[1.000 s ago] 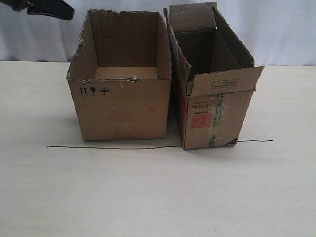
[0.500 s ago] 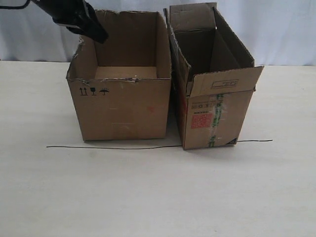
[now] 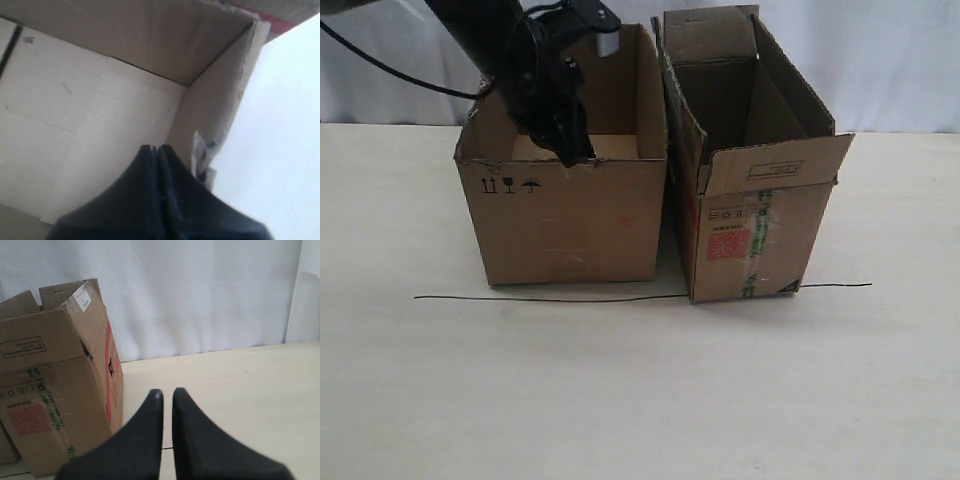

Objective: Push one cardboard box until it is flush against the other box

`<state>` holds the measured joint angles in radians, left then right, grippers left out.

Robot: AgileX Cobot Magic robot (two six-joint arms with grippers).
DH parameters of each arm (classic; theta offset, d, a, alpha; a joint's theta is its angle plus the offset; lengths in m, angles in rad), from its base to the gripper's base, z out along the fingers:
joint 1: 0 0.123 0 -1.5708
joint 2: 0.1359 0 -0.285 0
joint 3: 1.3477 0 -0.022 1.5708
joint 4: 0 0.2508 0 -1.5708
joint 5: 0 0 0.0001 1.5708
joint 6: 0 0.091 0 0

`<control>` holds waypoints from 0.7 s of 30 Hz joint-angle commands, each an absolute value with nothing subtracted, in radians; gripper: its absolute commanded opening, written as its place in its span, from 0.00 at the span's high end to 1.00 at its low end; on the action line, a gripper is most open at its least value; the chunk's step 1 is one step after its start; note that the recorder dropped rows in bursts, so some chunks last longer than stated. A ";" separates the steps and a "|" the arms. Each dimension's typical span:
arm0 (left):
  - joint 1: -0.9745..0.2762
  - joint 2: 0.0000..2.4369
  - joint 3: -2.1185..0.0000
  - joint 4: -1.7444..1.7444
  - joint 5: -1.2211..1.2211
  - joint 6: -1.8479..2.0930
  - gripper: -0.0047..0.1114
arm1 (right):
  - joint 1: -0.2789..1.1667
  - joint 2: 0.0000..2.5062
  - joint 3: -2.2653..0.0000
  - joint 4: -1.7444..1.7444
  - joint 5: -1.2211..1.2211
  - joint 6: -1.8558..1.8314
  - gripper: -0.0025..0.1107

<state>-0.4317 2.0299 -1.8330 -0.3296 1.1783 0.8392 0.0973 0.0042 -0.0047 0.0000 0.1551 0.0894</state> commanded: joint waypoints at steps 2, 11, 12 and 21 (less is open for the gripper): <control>-0.442 2.044 -1.839 -0.319 1.221 0.833 0.96 | 0.095 0.000 0.000 0.000 0.159 0.091 0.93; -0.442 2.013 -1.839 -0.409 1.221 0.856 0.96 | 0.095 0.000 0.000 0.000 0.159 0.091 0.93; -0.442 2.013 -1.839 -0.423 1.221 0.857 0.96 | 0.095 0.000 0.000 0.000 0.159 0.091 0.93; -0.442 2.013 -1.839 -0.454 1.221 0.855 0.96 | 0.095 0.000 0.000 0.000 0.159 0.091 0.93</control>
